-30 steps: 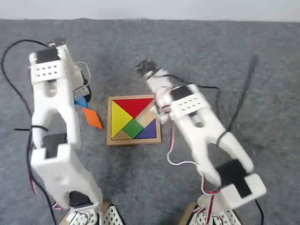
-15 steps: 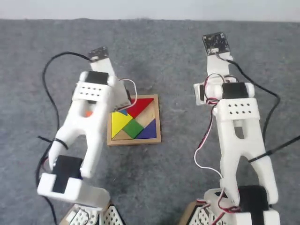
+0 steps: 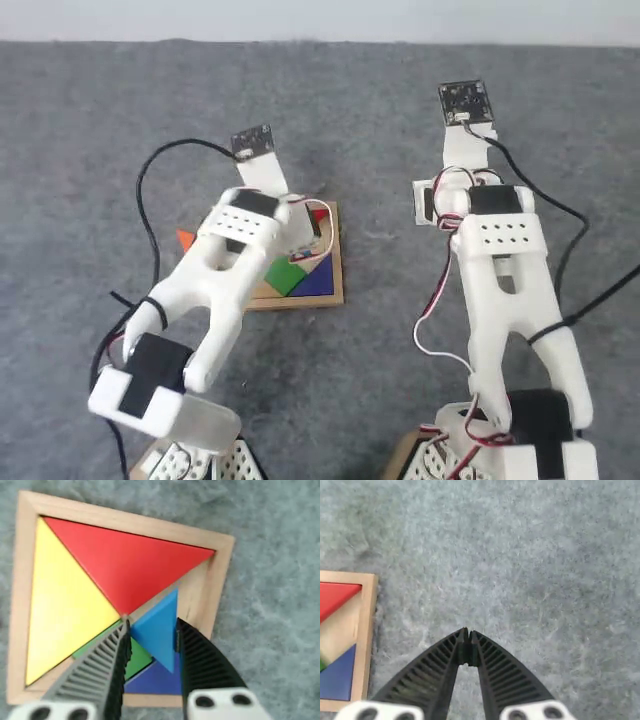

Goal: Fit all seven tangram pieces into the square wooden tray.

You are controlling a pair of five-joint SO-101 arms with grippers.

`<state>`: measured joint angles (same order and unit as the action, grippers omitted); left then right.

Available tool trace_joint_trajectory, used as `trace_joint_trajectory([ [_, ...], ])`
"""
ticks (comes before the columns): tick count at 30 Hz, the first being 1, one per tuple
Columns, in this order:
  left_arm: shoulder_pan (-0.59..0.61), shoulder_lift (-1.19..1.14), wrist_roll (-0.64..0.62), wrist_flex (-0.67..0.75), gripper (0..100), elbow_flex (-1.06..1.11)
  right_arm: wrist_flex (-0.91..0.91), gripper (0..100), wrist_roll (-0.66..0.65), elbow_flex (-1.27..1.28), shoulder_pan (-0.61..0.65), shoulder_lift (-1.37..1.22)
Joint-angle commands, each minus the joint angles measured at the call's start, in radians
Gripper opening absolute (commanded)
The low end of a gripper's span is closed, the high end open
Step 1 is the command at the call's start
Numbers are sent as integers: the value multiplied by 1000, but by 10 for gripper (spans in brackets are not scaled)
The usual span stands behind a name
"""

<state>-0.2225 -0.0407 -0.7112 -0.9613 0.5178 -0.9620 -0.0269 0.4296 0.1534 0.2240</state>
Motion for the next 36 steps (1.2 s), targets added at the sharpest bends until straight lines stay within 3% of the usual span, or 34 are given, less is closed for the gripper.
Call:
trace_joint_trajectory([
  [1,-18,57,-15,49,45,4,19,9,5,-9,41,-4],
  [21,-20,57,-20,52,77,36,19,9,5,-9,56,-19],
  [36,-15,57,180,46,77,36,24,9,-17,-8,56,-19],
])
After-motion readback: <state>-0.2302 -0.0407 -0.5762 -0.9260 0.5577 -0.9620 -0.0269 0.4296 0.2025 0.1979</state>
